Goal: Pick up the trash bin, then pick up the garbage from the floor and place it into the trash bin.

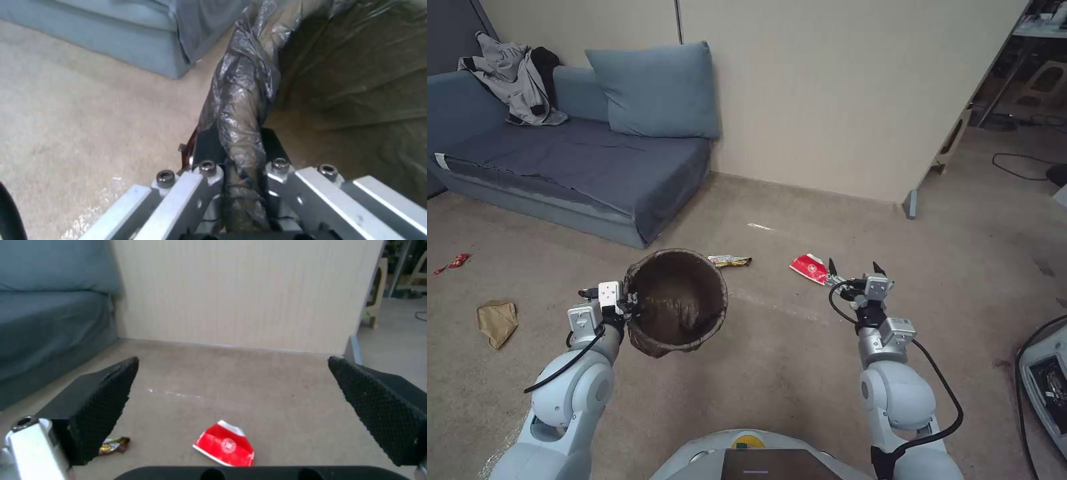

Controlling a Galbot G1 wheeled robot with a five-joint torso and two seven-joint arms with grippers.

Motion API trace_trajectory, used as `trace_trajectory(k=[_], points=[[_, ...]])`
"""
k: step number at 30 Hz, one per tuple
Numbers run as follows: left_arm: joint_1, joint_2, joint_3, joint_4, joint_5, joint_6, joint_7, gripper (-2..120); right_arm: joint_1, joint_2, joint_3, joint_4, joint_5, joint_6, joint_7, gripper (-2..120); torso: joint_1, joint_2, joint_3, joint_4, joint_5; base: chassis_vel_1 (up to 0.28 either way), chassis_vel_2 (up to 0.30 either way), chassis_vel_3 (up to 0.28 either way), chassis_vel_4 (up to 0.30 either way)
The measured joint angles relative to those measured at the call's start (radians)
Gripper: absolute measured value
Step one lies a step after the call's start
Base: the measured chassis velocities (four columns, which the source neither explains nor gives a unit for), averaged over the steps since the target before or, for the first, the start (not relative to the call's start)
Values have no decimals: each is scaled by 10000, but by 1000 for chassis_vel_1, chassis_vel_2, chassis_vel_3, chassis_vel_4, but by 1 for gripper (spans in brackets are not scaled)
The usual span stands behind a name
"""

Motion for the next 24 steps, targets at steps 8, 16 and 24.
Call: trace_trajectory(k=[8, 16, 24], points=[[246, -195, -244, -318, 502, -201, 6, 5, -11, 60, 34, 24, 11, -86, 70, 100, 0, 0, 0, 3, 0, 0, 0, 0, 0], [441, -407, -523, -606, 827, -220, -25, 5, -8, 64, 105, 84, 59, -135, 105, 100, 0, 0, 0, 3, 1, 0, 0, 0, 0], [588, -498, -619, -657, 947, -239, -24, 5, -35, 85, 144, 105, 75, -133, 119, 100, 0, 0, 0, 3, 0, 0, 0, 0, 0]])
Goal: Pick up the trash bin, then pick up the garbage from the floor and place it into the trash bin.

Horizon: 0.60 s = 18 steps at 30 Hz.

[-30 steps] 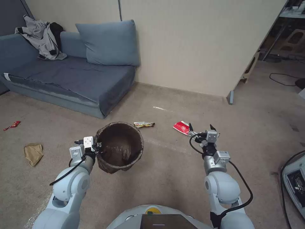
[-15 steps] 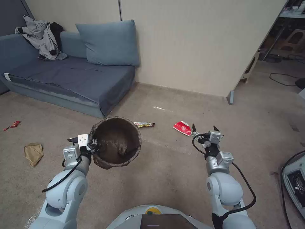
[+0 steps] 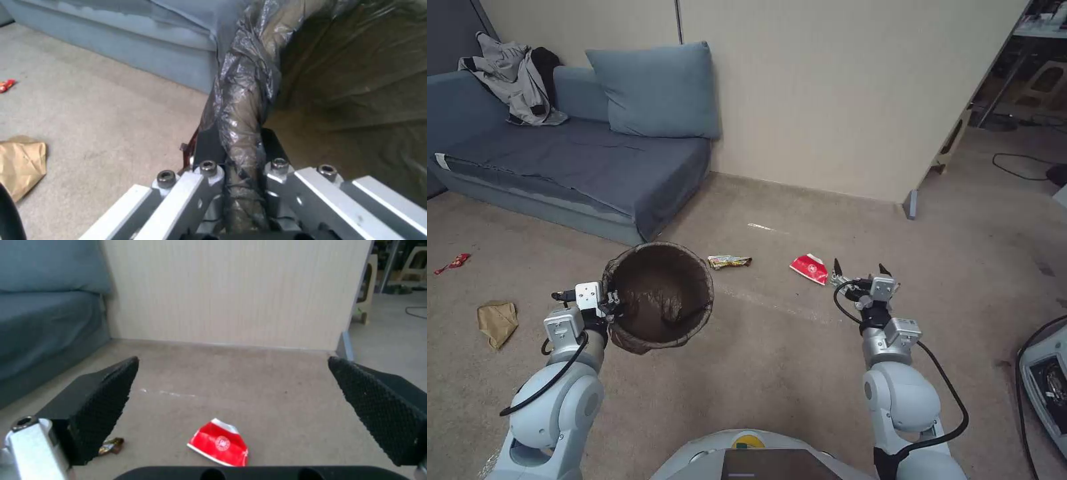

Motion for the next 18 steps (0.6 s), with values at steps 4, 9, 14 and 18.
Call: trace_trajectory(k=[4, 9, 14, 18], points=[[23, -36, -9, 1, 101, -48, 3, 5, 3, 6, 11, 0, 0, 16, 2, 100, 0, 0, 0, 0, 0, 0, 0, 0, 0], [16, -78, -17, 29, 180, -55, 9, 5, 16, 15, 12, 0, -4, 32, 2, 100, 0, 0, 0, 0, 0, 0, 0, 0, 0], [53, -136, -42, 59, 328, -55, 68, 5, 23, 25, 11, -3, -6, 36, 0, 100, 0, 0, 0, 0, 0, 0, 0, 0, 0], [80, -140, -141, 74, 369, -60, 128, 5, 27, 35, 16, -10, -8, 38, -4, 100, 0, 0, 0, 0, 0, 0, 0, 0, 0]])
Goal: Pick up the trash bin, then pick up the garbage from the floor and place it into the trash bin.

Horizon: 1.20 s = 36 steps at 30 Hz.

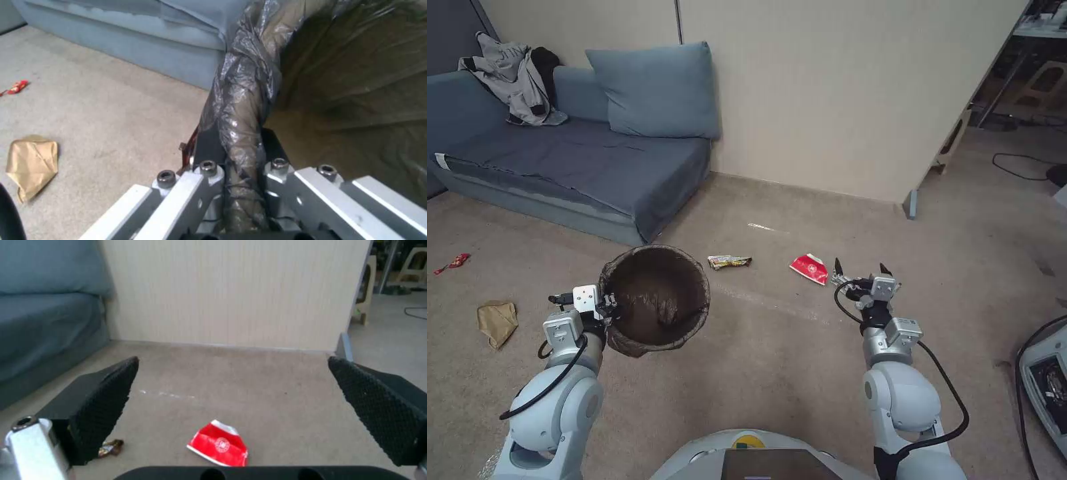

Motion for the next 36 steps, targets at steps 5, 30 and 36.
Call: trace_trajectory(k=[5, 30, 36], points=[[10, 10, -111, 5, -7, -1, 47, 5, 8, 15, 0, -3, -14, 0, -7, 100, 0, 0, 0, 0, 0, 0, 0, 0, 0], [-1, 15, -220, 77, -73, -21, 102, 5, 3, 48, -25, -27, -73, 2, -93, 100, 0, 0, 0, 0, 0, 0, 0, 0, 0], [6, 16, -185, 71, -84, -21, 104, 5, -9, 55, -33, -28, -75, 11, -99, 100, 0, 0, 0, 0, 0, -3, 7, 4, -9]])
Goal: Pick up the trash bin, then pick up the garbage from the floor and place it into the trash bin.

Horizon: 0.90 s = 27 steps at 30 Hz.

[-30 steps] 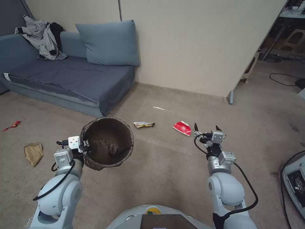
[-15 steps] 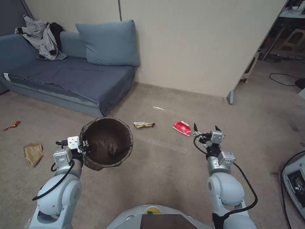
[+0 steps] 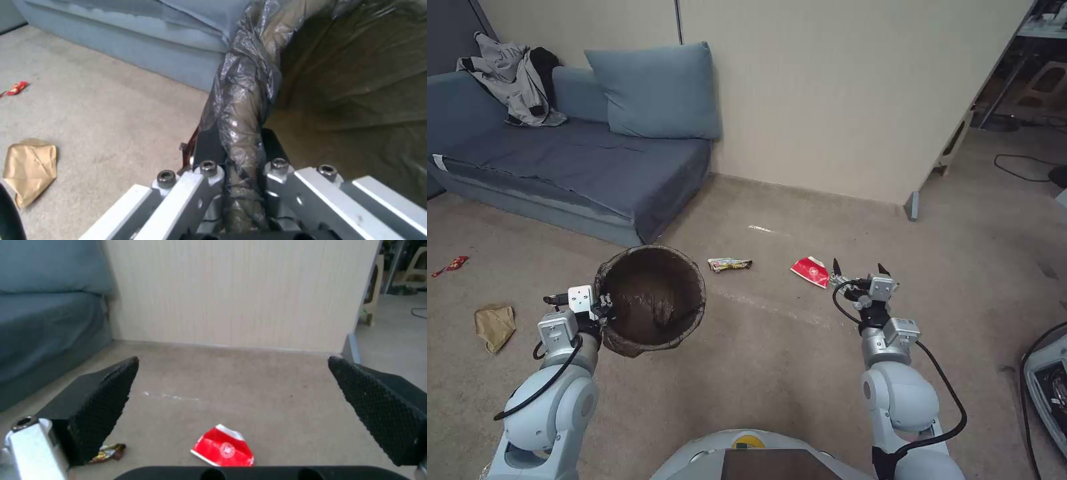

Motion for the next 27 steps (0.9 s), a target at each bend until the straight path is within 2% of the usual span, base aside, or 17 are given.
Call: trace_trajectory(k=[12, 27], points=[[23, 0, 55, -21, -20, 0, 4, 5, 9, 1, -39, -33, -9, 7, -19, 100, 0, 0, 0, 0, 0, -19, 23, 25, -24], [17, 27, 109, -58, -81, 14, 11, 5, 31, 7, -57, -64, -14, 19, -41, 100, 0, 0, 0, -2, 0, -81, 56, 68, -66]])
